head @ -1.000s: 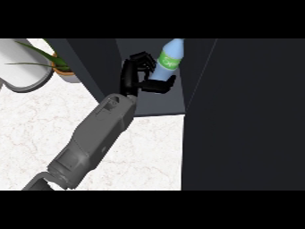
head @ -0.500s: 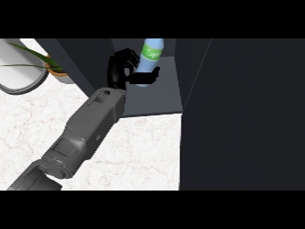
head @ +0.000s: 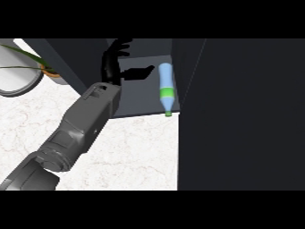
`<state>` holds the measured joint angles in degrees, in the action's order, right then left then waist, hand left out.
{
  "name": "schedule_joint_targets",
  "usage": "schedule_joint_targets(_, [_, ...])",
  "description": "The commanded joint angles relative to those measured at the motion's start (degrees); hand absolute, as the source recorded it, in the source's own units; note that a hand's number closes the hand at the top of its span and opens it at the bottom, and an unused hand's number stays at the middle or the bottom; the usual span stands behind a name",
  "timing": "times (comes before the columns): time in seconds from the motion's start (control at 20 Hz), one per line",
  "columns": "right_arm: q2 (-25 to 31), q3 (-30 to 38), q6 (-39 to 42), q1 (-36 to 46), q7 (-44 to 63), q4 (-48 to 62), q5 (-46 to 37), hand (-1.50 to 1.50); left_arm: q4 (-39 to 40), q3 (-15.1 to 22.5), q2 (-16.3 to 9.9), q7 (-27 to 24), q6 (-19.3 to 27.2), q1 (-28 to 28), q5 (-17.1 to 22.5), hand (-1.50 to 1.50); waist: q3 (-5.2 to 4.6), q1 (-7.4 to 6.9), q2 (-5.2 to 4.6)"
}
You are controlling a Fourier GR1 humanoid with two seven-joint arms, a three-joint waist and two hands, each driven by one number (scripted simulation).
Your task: Pick up the bottled water, place it into the cabinet and close the cabinet
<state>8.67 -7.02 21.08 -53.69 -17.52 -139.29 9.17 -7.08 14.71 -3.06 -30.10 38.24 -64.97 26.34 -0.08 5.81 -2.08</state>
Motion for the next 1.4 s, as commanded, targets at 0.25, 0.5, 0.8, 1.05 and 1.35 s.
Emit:
schedule_joint_targets(0.25, [0.1,-1.2,0.8,-0.3,1.9,-2.7,2.2,-1.50,2.0,-1.0,0.6,-0.9,-0.4,-3.4,-0.3,-1.50,-0.07,0.04,-0.20])
schedule_joint_targets(0.5, [0.2,-0.8,1.3,-0.8,1.3,-1.7,2.5,-1.50,-1.7,-3.3,-0.5,-4.8,-9.1,-4.1,1.6,-1.50,-0.10,-0.14,-0.12])
schedule_joint_targets(0.8, [-0.3,-2.4,1.7,-2.3,1.5,-3.3,1.3,-1.50,-4.3,-5.5,2.4,-7.9,-14.8,-5.0,3.1,-1.50,-0.01,-2.21,1.16])
schedule_joint_targets(1.05, [-0.9,-2.8,0.2,-1.2,4.9,-4.1,2.3,-1.50,-5.8,-6.1,3.0,-6.1,-15.4,-6.0,3.1,-1.50,0.05,-3.86,1.67])
schedule_joint_targets(1.35, [-0.6,-2.0,0.1,-1.9,5.5,-6.1,3.2,-1.50,-10.1,-4.5,3.0,-9.4,-17.1,1.3,3.8,-1.50,0.05,-4.26,2.01])
